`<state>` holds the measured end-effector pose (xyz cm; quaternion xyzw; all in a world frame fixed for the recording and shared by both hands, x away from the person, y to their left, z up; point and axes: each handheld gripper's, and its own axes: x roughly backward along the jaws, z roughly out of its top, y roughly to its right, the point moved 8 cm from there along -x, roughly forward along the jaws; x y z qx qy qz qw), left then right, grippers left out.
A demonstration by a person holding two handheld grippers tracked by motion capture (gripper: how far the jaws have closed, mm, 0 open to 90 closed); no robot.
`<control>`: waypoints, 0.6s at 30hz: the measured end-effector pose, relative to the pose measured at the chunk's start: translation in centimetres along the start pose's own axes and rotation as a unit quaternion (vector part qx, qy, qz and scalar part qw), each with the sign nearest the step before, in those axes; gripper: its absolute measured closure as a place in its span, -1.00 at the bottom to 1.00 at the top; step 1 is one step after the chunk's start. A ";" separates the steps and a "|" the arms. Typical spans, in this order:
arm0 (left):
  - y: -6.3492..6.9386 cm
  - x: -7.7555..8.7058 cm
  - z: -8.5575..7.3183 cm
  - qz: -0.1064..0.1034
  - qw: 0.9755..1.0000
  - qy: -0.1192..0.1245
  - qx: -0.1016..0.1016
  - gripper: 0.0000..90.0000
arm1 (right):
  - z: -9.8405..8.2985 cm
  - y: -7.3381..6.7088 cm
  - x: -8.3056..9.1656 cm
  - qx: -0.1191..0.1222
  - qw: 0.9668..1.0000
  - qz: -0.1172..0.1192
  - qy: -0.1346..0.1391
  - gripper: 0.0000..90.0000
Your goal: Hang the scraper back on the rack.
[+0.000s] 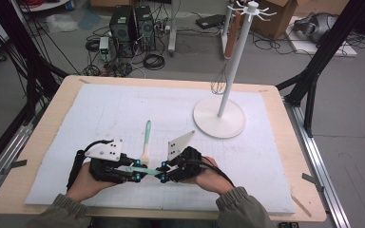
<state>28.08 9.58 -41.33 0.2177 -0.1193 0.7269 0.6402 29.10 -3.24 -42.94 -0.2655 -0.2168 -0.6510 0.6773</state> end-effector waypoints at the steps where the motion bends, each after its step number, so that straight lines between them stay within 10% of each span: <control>1: -0.2 0.1 0.0 0.006 1.000 -0.001 0.003 0.62 | 0.0 0.0 0.1 0.004 1.000 -0.004 0.000 0.74; 18: -0.3 0.3 0.0 0.002 1.000 -0.001 0.006 0.68 | -0.1 0.0 -0.2 0.012 0.999 -0.030 -0.018 0.76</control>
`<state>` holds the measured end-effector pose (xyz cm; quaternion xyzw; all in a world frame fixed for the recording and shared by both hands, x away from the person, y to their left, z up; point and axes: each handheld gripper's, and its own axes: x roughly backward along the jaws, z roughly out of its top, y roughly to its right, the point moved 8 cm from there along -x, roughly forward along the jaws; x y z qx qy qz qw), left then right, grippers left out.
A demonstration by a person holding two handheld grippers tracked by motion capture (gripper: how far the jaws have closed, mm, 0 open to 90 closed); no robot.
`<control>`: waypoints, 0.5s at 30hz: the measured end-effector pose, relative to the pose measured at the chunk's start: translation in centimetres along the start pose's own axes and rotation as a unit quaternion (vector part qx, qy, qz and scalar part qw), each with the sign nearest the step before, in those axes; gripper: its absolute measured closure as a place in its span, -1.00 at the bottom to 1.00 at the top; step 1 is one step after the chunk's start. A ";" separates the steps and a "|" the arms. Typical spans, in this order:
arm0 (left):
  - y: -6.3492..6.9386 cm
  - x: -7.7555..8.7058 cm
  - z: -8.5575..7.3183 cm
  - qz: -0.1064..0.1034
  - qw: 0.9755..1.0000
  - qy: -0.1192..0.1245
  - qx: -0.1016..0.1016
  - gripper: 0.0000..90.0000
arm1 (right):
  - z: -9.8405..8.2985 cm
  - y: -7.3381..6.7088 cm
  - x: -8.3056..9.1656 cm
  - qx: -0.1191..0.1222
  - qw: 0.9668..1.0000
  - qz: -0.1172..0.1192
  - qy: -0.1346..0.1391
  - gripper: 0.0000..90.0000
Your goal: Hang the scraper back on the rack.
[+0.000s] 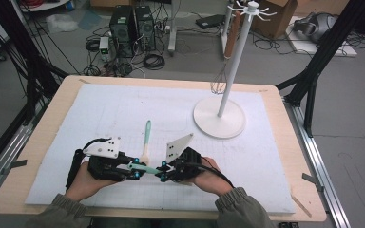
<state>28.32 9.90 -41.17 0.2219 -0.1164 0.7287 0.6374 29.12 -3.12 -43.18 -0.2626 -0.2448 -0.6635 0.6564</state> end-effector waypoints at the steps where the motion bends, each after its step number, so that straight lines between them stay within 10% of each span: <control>1: 0.0 0.0 0.0 0.000 1.000 -0.001 -0.002 0.69 | 0.0 0.0 0.0 0.002 1.000 -0.003 0.000 0.76; 15: 0.0 0.1 0.0 -0.009 1.000 -0.005 0.006 0.80 | 0.3 -0.3 0.5 0.031 0.999 -0.033 -0.012 0.86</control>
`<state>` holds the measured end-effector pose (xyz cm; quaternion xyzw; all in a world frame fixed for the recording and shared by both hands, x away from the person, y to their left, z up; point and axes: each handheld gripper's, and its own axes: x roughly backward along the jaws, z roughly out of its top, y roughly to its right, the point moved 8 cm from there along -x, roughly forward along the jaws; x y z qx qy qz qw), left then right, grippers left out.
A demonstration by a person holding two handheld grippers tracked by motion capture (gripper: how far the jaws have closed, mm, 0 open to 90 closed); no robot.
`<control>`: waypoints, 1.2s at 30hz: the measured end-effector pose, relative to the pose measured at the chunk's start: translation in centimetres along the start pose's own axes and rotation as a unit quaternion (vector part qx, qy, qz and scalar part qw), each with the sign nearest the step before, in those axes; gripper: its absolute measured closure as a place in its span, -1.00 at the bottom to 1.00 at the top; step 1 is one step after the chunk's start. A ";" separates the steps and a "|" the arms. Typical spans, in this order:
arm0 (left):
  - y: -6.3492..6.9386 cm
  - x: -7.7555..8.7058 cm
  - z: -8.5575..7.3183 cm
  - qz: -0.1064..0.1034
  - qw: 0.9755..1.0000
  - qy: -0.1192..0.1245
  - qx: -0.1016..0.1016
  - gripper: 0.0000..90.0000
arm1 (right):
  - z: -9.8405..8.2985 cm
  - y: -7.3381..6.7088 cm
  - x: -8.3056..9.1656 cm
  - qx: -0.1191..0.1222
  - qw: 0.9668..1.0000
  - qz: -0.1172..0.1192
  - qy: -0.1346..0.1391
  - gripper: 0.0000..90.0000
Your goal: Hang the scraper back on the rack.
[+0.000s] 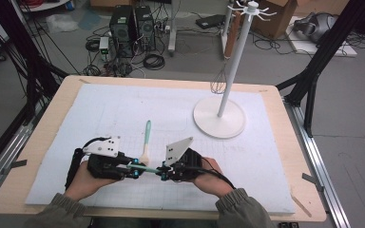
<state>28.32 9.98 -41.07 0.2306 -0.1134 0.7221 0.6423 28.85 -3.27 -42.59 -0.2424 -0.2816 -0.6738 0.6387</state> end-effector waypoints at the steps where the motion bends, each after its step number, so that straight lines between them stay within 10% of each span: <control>1: 0.1 0.0 0.0 -0.002 1.000 -0.001 -0.004 0.82 | 0.0 0.0 0.0 0.000 1.000 0.004 0.000 0.86; 18: 0.0 1.3 0.8 0.018 0.999 0.045 0.008 0.56 | 1.5 -0.3 0.0 -0.027 0.999 0.011 0.043 0.88; 36: 0.4 1.4 1.2 0.004 0.999 0.044 0.002 0.82 | 2.2 -0.4 -0.8 -0.024 0.999 0.000 0.032 0.81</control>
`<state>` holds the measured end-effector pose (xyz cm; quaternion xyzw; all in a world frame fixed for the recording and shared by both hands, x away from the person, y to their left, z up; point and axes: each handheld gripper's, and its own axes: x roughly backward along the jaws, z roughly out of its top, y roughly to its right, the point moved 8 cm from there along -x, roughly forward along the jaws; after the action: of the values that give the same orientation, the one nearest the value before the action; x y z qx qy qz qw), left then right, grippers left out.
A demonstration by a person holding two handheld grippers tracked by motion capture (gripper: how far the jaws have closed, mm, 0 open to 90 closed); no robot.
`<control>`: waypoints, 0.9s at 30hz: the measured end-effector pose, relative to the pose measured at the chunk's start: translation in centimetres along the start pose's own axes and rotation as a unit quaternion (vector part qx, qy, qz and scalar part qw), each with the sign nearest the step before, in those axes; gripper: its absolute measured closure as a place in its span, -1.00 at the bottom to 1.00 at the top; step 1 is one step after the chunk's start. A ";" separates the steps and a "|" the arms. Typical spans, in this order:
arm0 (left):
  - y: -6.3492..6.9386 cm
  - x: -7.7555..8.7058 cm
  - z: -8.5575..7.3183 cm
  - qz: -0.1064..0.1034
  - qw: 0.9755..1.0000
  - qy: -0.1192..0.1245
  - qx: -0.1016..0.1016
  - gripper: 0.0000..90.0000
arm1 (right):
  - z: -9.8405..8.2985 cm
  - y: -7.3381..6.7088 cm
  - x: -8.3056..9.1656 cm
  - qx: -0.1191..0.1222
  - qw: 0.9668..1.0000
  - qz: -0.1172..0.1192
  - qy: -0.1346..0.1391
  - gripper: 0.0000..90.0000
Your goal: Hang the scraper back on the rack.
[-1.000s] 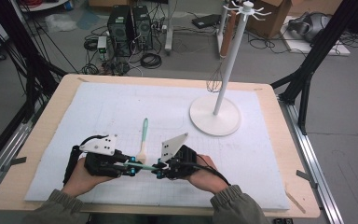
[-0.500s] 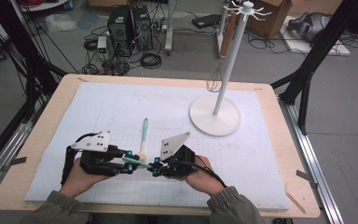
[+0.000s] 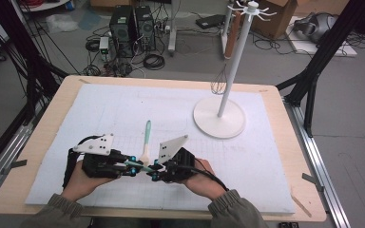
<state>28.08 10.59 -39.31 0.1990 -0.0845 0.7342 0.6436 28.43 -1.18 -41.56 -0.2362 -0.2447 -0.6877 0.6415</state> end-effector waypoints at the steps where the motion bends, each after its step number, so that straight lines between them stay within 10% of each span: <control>1: 0.1 0.0 0.0 0.000 1.000 0.002 -0.001 0.82 | 0.0 -0.1 0.0 0.004 1.000 0.001 -0.003 0.84; 10: -0.2 0.4 0.6 0.016 1.000 0.023 0.004 0.63 | 0.5 0.1 0.0 -0.023 0.999 -0.005 0.037 0.88; 27: -0.3 0.7 0.9 0.018 0.999 0.030 0.010 0.62 | 0.3 -0.1 -0.1 -0.027 0.999 0.010 0.032 0.88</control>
<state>28.46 10.89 -38.25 0.1811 -0.0615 0.7524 0.6303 28.37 -0.93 -41.44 -0.2331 -0.2031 -0.6951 0.6491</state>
